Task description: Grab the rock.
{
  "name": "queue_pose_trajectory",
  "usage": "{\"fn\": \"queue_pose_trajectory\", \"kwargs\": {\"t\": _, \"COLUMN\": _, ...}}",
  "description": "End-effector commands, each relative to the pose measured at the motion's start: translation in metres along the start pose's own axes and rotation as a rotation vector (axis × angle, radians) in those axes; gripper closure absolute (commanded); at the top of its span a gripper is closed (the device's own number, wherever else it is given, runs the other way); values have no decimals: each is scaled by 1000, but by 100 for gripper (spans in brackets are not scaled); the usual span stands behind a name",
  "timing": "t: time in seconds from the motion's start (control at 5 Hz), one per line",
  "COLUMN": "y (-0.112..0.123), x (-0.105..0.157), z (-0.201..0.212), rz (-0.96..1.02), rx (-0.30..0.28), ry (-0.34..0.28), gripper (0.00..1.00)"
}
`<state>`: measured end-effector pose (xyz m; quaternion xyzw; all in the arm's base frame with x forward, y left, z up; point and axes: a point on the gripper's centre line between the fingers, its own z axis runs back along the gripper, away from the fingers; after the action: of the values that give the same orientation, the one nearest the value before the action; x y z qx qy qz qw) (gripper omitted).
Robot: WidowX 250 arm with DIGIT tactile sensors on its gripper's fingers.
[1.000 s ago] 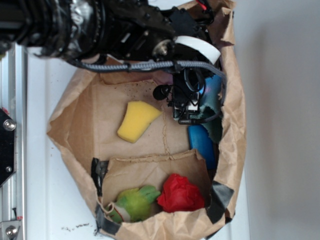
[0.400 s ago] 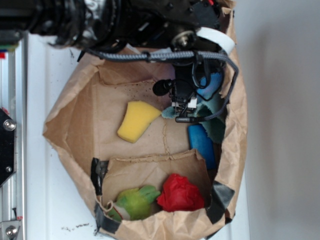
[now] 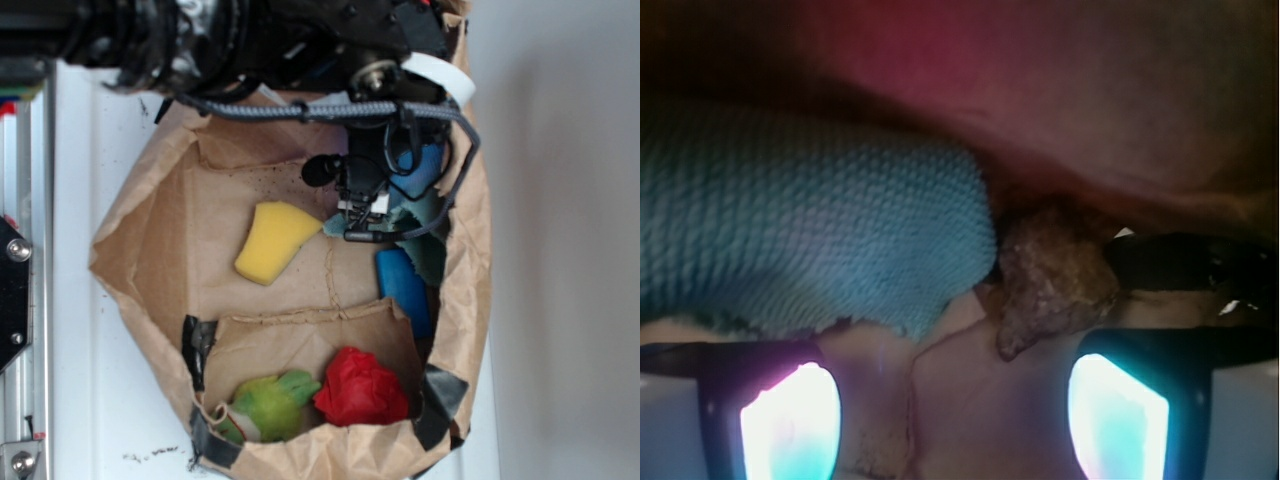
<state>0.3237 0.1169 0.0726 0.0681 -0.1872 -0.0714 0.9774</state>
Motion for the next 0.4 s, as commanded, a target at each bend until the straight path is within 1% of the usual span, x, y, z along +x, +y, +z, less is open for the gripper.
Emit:
{"fn": "queue_pose_trajectory", "kwargs": {"t": 0.0, "y": 12, "x": -3, "z": 60, "rz": -40, "rx": -40, "ry": -110, "gripper": 0}}
{"fn": "queue_pose_trajectory", "kwargs": {"t": 0.2, "y": 18, "x": -2, "z": 55, "rz": -28, "rx": -9, "ry": -110, "gripper": 0}}
